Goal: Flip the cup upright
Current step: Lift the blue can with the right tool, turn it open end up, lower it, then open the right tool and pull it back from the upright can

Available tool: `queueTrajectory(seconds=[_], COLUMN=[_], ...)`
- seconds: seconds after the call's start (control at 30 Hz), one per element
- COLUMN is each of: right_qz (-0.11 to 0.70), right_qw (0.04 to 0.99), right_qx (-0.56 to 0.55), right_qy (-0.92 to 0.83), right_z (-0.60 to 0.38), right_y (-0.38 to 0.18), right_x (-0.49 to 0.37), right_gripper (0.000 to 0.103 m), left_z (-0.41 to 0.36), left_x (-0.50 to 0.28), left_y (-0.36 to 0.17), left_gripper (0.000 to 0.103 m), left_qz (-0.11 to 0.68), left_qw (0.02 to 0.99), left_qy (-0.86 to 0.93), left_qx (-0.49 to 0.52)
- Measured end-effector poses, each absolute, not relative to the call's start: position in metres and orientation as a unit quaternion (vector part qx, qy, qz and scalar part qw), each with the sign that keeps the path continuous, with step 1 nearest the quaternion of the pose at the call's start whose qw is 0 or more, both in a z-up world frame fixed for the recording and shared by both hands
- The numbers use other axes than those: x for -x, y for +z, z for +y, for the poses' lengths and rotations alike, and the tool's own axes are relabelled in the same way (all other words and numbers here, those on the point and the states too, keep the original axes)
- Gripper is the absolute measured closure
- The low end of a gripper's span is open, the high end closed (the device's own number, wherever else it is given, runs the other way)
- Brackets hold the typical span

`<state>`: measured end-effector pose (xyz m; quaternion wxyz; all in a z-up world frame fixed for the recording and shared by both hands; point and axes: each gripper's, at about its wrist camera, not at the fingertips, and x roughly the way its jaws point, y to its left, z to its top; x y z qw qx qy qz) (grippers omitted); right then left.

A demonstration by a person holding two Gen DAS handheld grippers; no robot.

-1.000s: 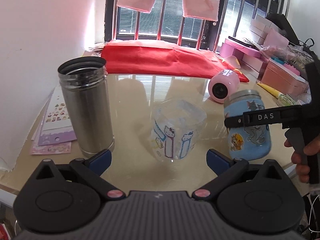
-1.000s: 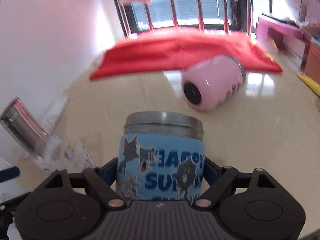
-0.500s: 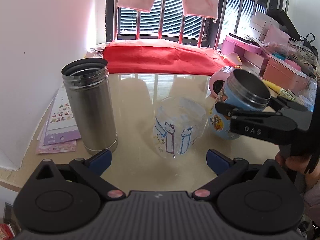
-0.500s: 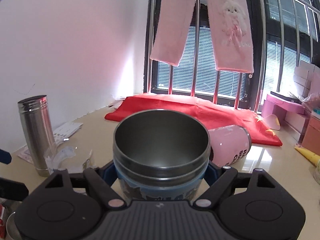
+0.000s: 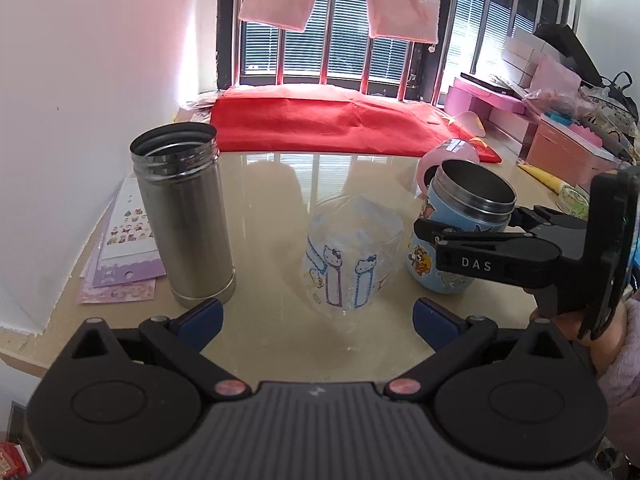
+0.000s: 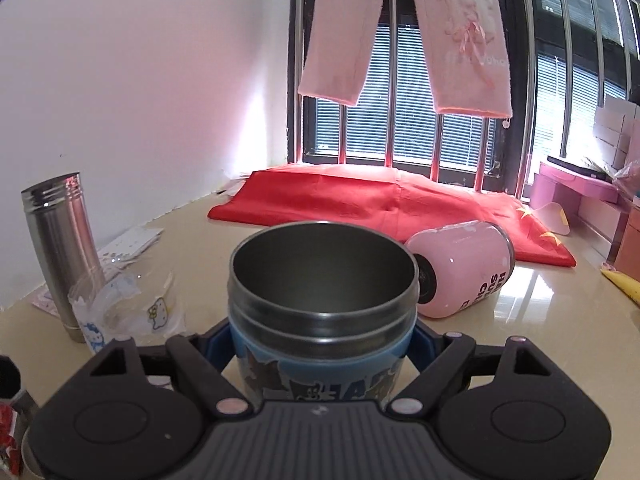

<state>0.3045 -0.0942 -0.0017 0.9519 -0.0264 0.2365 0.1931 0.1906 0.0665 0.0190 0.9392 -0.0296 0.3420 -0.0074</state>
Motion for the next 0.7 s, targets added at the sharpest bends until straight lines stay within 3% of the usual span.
queueTrajectory(seconds=[0.2, 0.7], right_qz=[0.221, 0.116], right_qw=[0.954, 0.976], right_qx=[0.015, -0.011], right_qy=[0.202, 0.185], right_z=[-0.099, -0.142], right_y=[0.005, 0.046], right_x=[-0.299, -0.203], right_gripper=[0.001, 0.000], left_z=[0.064, 0.040], left_x=[-0.182, -0.137], left_y=[0.025, 0.050], left_gripper=[0.000, 0.000], left_qz=[0.330, 0.241], left_qw=[0.944, 0.970], left_qy=[-0.001, 0.020], left_qx=[0.024, 0.027])
